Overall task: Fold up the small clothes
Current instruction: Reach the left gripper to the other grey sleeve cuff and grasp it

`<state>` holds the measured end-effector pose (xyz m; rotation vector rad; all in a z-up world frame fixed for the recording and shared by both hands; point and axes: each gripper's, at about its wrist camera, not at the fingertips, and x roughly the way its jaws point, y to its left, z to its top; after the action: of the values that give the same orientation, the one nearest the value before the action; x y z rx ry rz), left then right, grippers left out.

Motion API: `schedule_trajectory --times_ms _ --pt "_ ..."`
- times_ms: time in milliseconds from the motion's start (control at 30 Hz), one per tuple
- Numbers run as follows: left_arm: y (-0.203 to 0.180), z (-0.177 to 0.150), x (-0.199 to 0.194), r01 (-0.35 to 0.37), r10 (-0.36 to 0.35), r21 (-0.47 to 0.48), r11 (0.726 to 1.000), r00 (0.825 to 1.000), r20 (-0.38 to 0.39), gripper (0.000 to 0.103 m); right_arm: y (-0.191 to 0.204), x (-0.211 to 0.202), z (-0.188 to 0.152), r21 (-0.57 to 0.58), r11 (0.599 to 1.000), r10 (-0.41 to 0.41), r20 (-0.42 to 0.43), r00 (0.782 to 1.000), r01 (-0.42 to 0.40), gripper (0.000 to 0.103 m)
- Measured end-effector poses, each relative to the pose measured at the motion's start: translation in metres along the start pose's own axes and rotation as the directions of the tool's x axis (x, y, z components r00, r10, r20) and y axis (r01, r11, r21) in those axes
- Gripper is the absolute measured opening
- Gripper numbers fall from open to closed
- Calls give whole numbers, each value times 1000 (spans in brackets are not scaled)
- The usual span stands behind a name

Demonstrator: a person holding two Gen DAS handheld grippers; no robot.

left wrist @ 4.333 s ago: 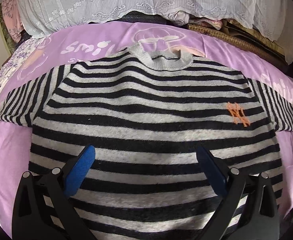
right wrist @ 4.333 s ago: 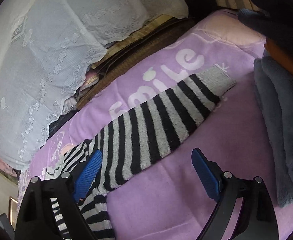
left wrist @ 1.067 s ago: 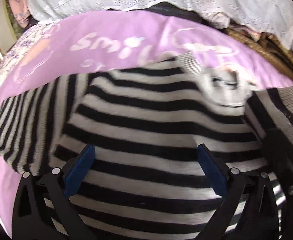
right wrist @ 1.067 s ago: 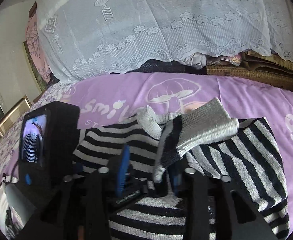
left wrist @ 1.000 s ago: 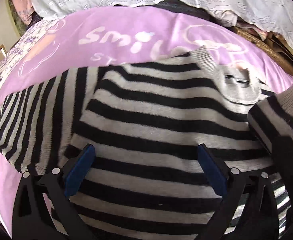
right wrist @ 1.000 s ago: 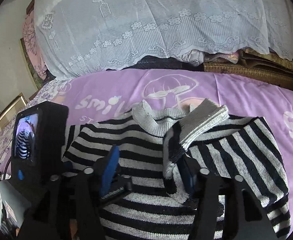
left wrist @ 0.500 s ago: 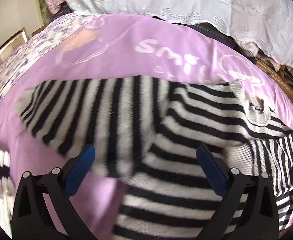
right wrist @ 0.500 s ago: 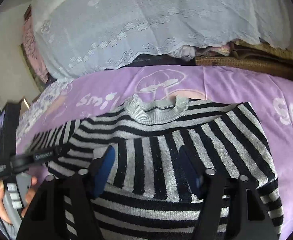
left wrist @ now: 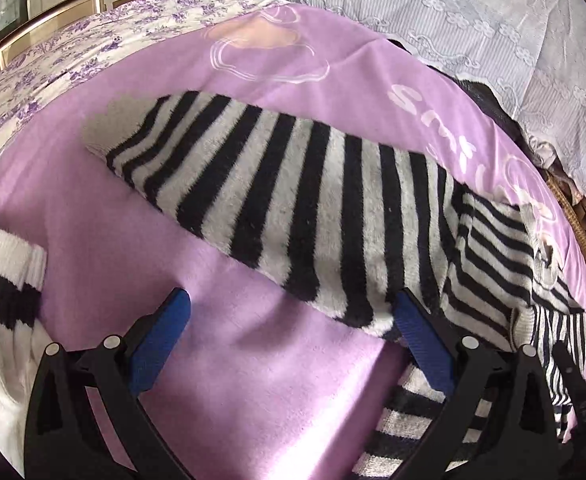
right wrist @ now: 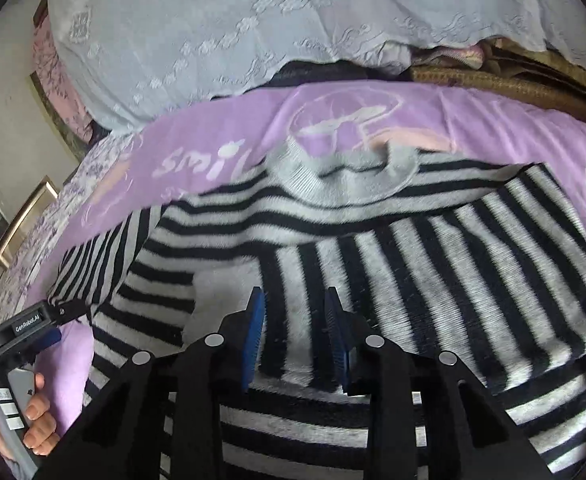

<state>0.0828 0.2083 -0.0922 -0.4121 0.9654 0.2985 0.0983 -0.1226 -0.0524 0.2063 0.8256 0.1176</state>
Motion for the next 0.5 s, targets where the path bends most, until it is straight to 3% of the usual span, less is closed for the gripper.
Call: schedule_trajectory --times_ms 67,133,167,200,233,300,400,500 --pt "13 8 -3 -12 13 -47 999 1000 20 99 -26 -8 4 46 998 -42 8 999 41 35" --pt "29 16 -3 8 -6 -124 992 1000 22 99 -58 3 4 104 992 -72 -58 996 78 45" --pt "38 18 -2 33 -30 -169 985 999 19 99 -74 11 0 142 986 -69 -111 991 85 46" --pt "46 20 1 61 -59 -213 975 998 17 99 -89 17 -3 180 983 -17 -135 991 42 44" --pt "53 23 3 81 -79 -244 966 997 17 99 -97 12 -5 206 978 15 -110 994 8 36" --pt "61 26 7 104 -100 -285 953 995 29 99 -108 -2 -8 264 964 43 -84 996 -20 33" --pt "78 32 14 163 -151 -370 915 987 61 99 -119 -27 -15 317 947 46 -3 999 -42 42" --pt "95 39 22 234 -197 -467 853 972 129 99 -128 -43 -22 338 938 52 60 997 -69 42"
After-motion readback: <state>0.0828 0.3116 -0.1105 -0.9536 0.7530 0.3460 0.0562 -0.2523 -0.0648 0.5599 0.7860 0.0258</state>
